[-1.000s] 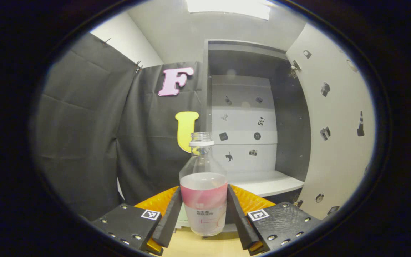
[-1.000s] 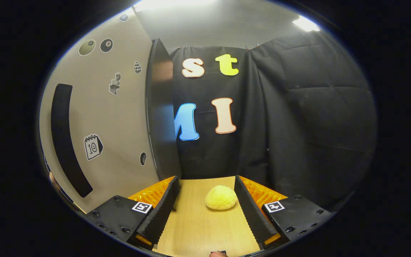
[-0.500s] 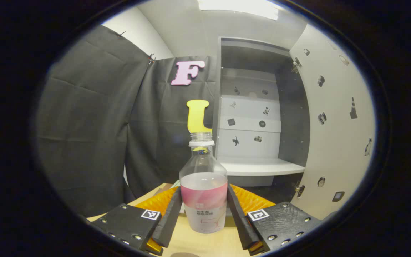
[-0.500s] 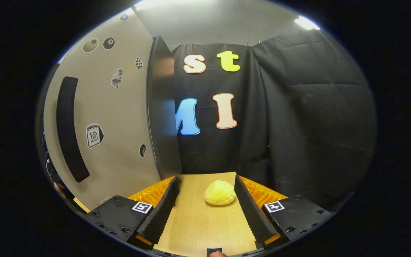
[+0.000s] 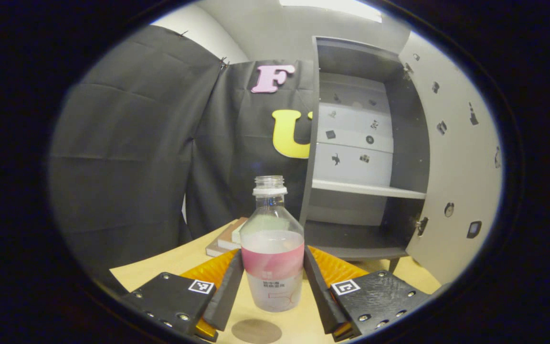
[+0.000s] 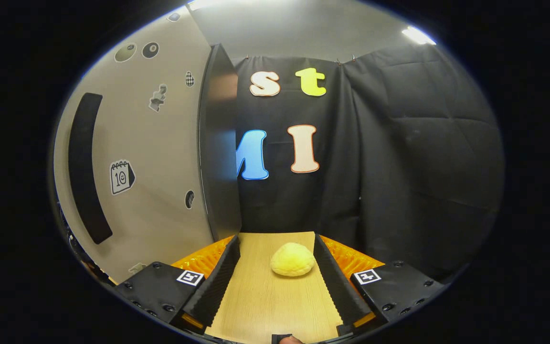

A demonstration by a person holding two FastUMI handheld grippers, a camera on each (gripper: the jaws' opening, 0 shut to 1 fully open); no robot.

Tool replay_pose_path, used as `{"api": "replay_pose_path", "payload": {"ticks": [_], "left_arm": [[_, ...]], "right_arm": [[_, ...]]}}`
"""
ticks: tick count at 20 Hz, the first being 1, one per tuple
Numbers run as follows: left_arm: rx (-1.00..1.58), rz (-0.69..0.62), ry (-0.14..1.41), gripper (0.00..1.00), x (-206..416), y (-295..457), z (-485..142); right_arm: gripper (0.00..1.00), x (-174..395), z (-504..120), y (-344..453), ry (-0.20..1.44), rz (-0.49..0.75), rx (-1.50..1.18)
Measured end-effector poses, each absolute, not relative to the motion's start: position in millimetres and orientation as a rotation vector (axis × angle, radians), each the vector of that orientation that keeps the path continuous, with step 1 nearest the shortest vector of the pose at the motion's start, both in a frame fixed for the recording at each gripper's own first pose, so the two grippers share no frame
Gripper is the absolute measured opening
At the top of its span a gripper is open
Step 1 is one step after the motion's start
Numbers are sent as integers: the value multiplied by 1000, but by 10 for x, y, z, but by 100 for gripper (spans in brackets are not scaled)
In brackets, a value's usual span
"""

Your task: Open the cabinet door with the right hand, grasp the bottle in the cabinet with the left hand and place it on the coaster, then close the cabinet door with the right hand.

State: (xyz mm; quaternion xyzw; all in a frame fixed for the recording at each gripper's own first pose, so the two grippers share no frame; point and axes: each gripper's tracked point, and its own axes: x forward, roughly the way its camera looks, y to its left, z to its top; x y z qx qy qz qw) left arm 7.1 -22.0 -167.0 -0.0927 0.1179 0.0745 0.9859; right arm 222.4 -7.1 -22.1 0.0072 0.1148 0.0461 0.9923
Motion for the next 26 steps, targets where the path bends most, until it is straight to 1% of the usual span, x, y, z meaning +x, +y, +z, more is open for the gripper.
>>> {"api": "replay_pose_path", "payload": {"ticks": [1,2,3,4,5,6,7,8,9,11,12,13,15,16,17,18,22,23,24,25,26], "left_arm": [[-187,157,248,74,44,-213,-1754],[-189,160,259,71,15,-223,-1852],[-187,166,274,74,-8,-219,-1951],[-181,172,292,74,-27,-212,-2065],[-172,180,309,71,-46,-212,-2178],[-166,185,326,71,-56,-214,-2271],[-164,187,341,71,-83,-217,-2363],[-166,189,355,71,-89,-222,-2434],[-165,192,365,74,-121,-234,-2513],[-158,198,380,74,-161,-250,-2629],[-152,202,383,71,-182,-249,-2671],[-147,205,383,71,-202,-251,-2717],[-150,208,389,77,-249,-275,-2795],[-155,209,391,71,-264,-292,-2822],[-155,213,392,74,-280,-300,-2848],[-153,218,390,74,-289,-296,-2861],[-160,231,373,74,-364,-324,-2928],[-157,234,365,71,-393,-334,-2930],[-149,241,348,74,-410,-337,-2918],[-136,246,338,71,-431,-341,-2910],[-122,246,332,74,-428,-360,-2917]], "right_arm": [[93,2239,-239,-55,234,95,15],[98,2244,-250,-43,239,97,15],[98,2257,-270,-37,244,96,14],[98,2257,-288,-42,250,94,11],[98,2264,-305,-43,255,91,6],[93,2257,-310,-46,260,89,1],[92,2261,-326,-41,263,89,-4],[92,2251,-330,-40,266,88,-9],[93,2253,-330,-33,267,87,-15],[93,2241,-331,-33,267,87,-28],[93,2237,-329,-33,269,86,-34],[93,2238,-348,-35,273,85,-39],[93,2228,-380,-23,283,89,-41],[98,2216,-388,-15,287,91,-41],[98,2211,-394,0,288,94,-43],[93,2204,-389,11,285,98,-46],[93,2196,-374,26,279,106,-56],[94,2191,-381,27,280,106,-53],[95,2177,-384,18,282,106,-50],[95,2180,-396,11,284,104,-48],[95,2172,-405,-1,286,103,-46]]}}
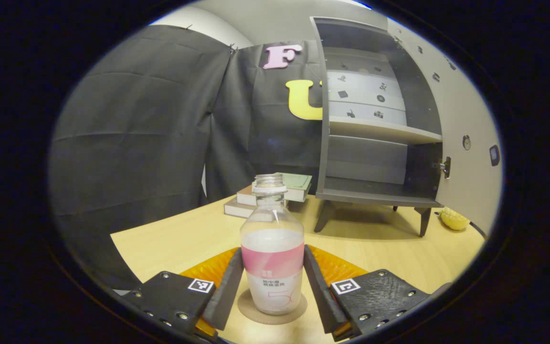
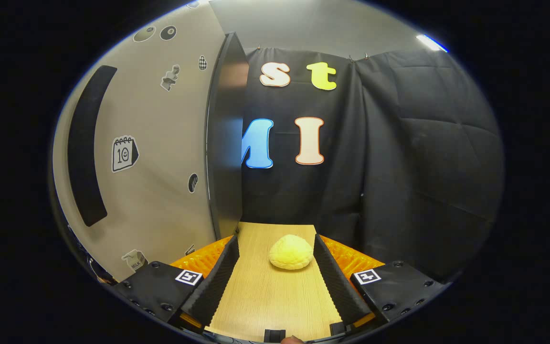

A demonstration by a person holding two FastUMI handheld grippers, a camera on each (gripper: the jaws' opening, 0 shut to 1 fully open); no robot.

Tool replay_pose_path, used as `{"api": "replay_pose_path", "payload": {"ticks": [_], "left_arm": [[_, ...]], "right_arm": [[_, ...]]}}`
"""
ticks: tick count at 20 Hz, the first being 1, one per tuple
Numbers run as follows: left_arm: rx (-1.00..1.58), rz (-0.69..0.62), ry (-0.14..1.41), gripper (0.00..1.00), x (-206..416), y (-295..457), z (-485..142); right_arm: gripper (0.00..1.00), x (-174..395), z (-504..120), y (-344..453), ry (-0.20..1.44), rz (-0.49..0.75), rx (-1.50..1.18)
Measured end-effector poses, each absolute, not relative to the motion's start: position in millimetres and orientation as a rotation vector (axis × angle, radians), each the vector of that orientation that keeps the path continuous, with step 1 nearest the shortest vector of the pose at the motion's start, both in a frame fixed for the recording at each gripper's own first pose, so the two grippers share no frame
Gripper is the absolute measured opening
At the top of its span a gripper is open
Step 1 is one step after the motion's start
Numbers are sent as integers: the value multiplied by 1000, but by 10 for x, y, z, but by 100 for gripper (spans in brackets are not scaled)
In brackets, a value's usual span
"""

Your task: Open the cabinet door with the right hand, grasp the bottle in the cabinet with the left hand and place it on the coaster, then close the cabinet door with the right hand.

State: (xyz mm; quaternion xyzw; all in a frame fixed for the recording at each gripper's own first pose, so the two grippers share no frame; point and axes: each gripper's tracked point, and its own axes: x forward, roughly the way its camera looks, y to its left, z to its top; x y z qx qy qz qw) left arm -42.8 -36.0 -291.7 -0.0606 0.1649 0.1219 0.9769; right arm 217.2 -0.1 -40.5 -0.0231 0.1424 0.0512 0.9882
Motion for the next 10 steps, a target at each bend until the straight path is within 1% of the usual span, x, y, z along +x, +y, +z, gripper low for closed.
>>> {"api": "replay_pose_path", "payload": {"ticks": [1,2,3,4,5,6,8,10], "left_arm": [[-110,245,325,74,-453,-388,-2919],[-103,244,324,72,-474,-401,-2928],[-96,242,331,72,-491,-402,-2956],[-98,240,344,76,-506,-424,-2991],[-102,242,354,72,-539,-437,-3016],[-106,244,366,74,-550,-445,-3030],[-105,246,384,72,-576,-452,-3037],[-103,232,422,74,-571,-488,-3098]], "right_arm": [[95,2177,-409,-4,287,102,-45],[95,2175,-407,-10,286,102,-42],[95,2182,-402,-7,284,103,-38],[95,2184,-394,-10,283,104,-33],[95,2182,-394,-11,281,105,-29],[95,2176,-390,-15,279,105,-29],[95,2169,-394,-26,278,105,-28],[95,2170,-398,-32,279,105,-26]]}}
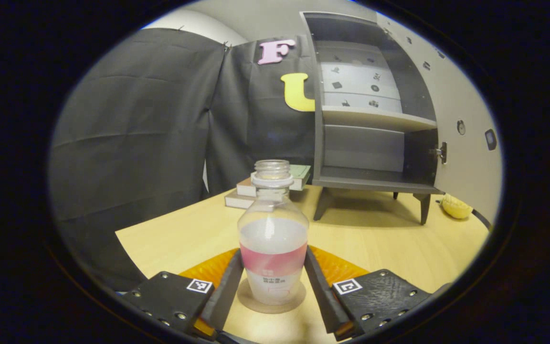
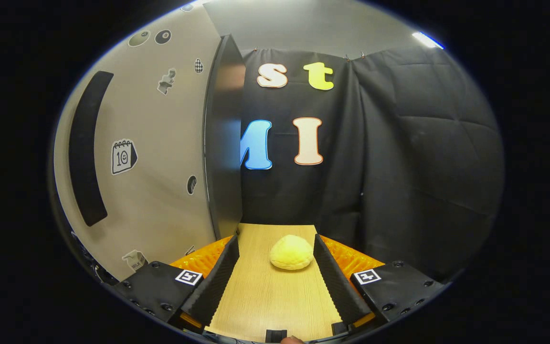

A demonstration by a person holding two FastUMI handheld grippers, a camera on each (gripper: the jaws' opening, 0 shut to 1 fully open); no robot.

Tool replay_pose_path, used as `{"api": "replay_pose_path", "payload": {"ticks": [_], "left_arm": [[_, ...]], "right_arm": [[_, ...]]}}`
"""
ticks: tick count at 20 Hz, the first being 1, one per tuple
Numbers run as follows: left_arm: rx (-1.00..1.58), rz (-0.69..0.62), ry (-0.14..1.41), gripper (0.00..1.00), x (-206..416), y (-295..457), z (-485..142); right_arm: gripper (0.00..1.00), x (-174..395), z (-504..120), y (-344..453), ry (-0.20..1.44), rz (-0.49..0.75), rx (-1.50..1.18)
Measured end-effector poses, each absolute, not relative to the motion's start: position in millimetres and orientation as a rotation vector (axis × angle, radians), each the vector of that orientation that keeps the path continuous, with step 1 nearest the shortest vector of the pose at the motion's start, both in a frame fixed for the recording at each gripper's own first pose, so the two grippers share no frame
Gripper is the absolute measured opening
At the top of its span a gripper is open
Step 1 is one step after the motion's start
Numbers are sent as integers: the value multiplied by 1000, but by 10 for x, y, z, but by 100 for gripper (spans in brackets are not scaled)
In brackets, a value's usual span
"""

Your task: Open the cabinet door with the right hand, grasp the bottle in the cabinet with the left hand and place it on the coaster, then close the cabinet door with the right hand.

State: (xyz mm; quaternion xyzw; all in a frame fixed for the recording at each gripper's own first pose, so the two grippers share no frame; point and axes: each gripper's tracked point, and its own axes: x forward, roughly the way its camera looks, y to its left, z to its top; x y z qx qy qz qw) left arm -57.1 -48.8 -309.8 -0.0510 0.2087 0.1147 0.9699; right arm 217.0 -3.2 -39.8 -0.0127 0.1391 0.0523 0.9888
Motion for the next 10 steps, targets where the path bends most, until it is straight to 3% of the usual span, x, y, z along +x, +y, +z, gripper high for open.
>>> {"api": "replay_pose_path", "payload": {"ticks": [2,6,10], "left_arm": [[-88,235,434,78,-576,-490,-3072],[-89,241,423,75,-615,-467,-2957],[-73,242,399,78,-650,-440,-2702]], "right_arm": [[95,2173,-413,-25,283,108,-18],[95,2198,-419,17,281,119,-21],[95,2241,-404,87,273,140,-3]]}}
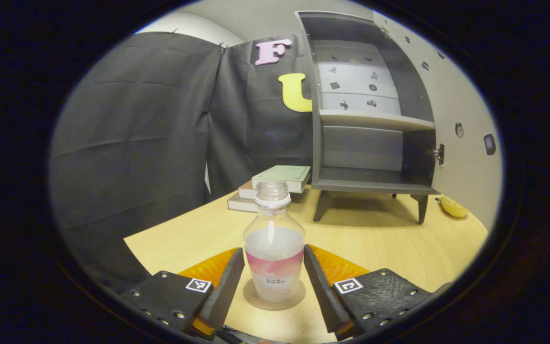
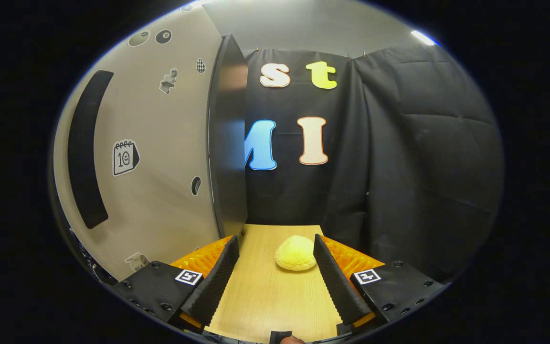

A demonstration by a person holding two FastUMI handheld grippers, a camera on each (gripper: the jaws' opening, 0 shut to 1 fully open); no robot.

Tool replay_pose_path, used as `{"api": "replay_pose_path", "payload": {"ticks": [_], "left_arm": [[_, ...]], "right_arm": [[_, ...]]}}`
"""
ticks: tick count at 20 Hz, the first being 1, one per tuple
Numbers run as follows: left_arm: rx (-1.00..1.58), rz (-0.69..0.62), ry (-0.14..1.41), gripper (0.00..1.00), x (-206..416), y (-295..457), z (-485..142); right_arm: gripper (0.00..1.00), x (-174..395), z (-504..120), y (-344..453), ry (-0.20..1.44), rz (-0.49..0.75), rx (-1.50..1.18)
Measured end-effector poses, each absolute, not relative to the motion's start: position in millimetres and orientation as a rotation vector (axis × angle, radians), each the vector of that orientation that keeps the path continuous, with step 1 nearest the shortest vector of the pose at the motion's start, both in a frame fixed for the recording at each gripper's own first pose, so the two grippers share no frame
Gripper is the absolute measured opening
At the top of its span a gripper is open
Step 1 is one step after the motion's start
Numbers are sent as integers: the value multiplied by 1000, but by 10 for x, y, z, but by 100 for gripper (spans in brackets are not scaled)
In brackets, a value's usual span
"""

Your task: Open the cabinet door with the right hand, grasp the bottle in the cabinet with the left hand and place it on the coaster, then close the cabinet door with the right hand.

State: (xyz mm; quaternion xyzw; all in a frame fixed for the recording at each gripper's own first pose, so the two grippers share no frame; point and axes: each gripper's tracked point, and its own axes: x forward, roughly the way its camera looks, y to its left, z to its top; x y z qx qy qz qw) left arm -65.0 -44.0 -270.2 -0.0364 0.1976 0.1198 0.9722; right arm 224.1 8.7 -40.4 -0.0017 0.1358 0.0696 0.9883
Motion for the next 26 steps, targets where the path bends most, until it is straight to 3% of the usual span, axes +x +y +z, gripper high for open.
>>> {"api": "replay_pose_path", "payload": {"ticks": [11,12,13,16,17,18,20,22,23,24,26], "left_arm": [[-14,251,276,75,-646,-301,-1347],[-10,241,268,75,-598,-312,-1244],[-10,225,265,77,-535,-330,-1153],[4,204,247,75,-368,-292,-944],[8,197,239,77,-295,-286,-876],[11,185,231,75,-228,-279,-839],[19,152,222,77,-86,-271,-764],[29,124,214,77,33,-204,-710],[26,110,206,75,84,-175,-679],[23,97,199,75,118,-134,-654],[16,82,182,77,171,-20,-613]], "right_arm": [[93,2370,-170,233,227,220,108],[98,2368,-102,256,218,227,121],[93,2369,-43,298,208,238,131],[93,2349,122,437,197,262,143],[98,2339,162,483,198,265,145],[93,2317,204,517,196,263,147],[92,2267,246,576,200,248,143],[98,2208,289,709,200,253,131],[93,2184,321,679,190,223,109],[96,2180,352,664,182,194,82],[90,2183,359,662,181,154,43]]}}
